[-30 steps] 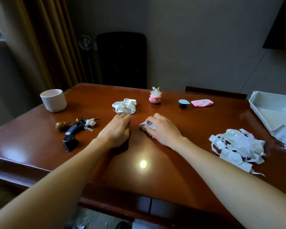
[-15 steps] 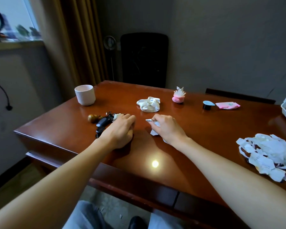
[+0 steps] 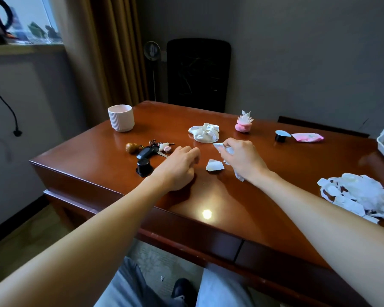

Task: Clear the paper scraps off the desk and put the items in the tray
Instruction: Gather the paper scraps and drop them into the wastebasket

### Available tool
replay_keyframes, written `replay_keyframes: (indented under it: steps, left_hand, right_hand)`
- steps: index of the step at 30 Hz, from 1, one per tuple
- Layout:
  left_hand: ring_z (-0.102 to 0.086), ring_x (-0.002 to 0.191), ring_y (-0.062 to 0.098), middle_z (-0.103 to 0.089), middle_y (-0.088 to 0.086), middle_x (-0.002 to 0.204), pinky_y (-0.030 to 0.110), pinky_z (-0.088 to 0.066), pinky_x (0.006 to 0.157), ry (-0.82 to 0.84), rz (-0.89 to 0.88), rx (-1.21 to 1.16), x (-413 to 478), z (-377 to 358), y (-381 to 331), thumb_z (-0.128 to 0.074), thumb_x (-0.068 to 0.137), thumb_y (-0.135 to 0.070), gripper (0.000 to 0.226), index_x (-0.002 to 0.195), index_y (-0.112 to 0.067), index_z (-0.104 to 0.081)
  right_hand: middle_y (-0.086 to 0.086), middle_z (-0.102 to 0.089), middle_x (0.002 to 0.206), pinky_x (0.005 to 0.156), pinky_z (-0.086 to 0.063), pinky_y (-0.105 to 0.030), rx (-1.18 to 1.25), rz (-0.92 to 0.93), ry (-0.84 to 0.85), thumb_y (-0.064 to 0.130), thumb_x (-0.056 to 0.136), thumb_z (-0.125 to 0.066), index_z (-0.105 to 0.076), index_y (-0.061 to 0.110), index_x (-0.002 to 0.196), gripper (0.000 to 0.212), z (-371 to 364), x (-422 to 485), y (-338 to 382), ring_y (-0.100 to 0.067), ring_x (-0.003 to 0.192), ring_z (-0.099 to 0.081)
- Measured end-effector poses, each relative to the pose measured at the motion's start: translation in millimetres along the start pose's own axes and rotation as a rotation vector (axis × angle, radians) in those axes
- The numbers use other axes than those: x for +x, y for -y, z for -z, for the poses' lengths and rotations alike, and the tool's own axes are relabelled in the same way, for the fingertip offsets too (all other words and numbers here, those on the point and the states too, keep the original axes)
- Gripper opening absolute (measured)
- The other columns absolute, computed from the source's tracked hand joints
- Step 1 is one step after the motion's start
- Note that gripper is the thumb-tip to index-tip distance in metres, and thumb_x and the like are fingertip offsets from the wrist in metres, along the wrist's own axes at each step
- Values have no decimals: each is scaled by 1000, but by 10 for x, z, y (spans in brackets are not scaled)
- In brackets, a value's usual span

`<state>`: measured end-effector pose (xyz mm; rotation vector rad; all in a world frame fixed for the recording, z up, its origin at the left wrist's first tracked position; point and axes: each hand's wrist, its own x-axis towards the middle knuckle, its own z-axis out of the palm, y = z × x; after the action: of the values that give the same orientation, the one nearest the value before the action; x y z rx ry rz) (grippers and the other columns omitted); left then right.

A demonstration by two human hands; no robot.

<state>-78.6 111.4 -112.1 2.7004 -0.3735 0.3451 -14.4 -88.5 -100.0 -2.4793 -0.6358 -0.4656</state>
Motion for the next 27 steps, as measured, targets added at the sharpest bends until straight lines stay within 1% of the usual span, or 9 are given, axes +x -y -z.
replay_keyframes:
  steps: [2, 5, 6, 8, 11, 15, 20, 23, 27]
  left_hand:
    - [-43, 102, 24, -55, 7, 111, 35, -39, 90, 35, 14, -9, 57, -85, -118, -41, 90, -2, 30, 115, -16, -51]
    - [-42, 113, 26, -53, 8, 127, 37, -40, 97, 94, 40, -12, 158, -176, -243, -41, 91, -2, 50, 138, -20, -42]
    - [-42, 116, 28, -51, 9, 130, 38, -39, 99, 124, 44, -11, 188, -191, -263, -41, 90, 0, 57, 143, -20, -38]
    - [-42, 119, 30, -50, 11, 133, 38, -37, 101, 188, 49, 20, 251, -203, -286, -42, 89, 0, 62, 148, -19, -35]
    - [-42, 119, 28, -50, 9, 128, 37, -39, 98, 232, 51, 64, 327, -206, -307, -44, 90, -1, 56, 143, -19, -45]
    - [-47, 111, 25, -55, 5, 120, 36, -45, 93, 181, 9, 86, 332, -231, -294, -51, 89, -3, 36, 122, -15, -59]
    - [-50, 98, 21, -59, 5, 107, 35, -49, 83, 60, -20, 63, 289, -248, -270, -55, 91, -10, 13, 101, -13, -62]
    - [-48, 93, 19, -58, 5, 104, 32, -48, 77, 23, -31, 81, 263, -224, -239, -56, 90, -10, 10, 99, -14, -58]
    - [-45, 92, 17, -53, 1, 103, 30, -44, 76, 33, -50, 118, 135, -64, -108, -55, 91, -9, 12, 101, -16, -56]
  right_hand:
    - [-3, -68, 74, 52, -51, -31, -10, -18, 15, 38, 99, -51, -64, 18, 96, 25, 42, -49, -64, -17, 51, -61]
    - [-1, -68, 79, 42, -41, -24, -13, -28, 27, 37, 99, -52, -63, 19, 95, 21, 71, -102, -155, -9, 44, -52]
    - [-2, -68, 80, 43, -38, -23, -11, -29, 28, 36, 99, -52, -64, 18, 96, 22, 73, -114, -181, -8, 46, -52]
    - [-3, -69, 83, 50, -44, -26, -7, -33, 25, 37, 98, -53, -66, 17, 98, 23, 66, -124, -230, -16, 60, -61]
    - [-3, -70, 88, 59, -52, -30, -2, -30, 16, 37, 98, -54, -66, 18, 99, 23, 49, -124, -275, -17, 75, -65]
    - [-5, -71, 93, 62, -55, -32, 8, -23, 11, 36, 98, -55, -67, 16, 102, 23, 15, -119, -301, -18, 77, -66]
    - [-6, -71, 94, 67, -57, -37, 22, -22, 35, 36, 98, -55, -67, 17, 102, 24, -40, -131, -258, -20, 79, -65]
    - [-4, -70, 90, 63, -52, -34, 30, -16, 38, 39, 97, -55, -67, 18, 96, 24, -69, -116, -194, -20, 79, -63]
    - [0, -66, 88, 55, -39, -20, 61, 24, 55, 41, 98, -54, -66, 20, 97, 24, -159, -76, 2, -14, 77, -61]
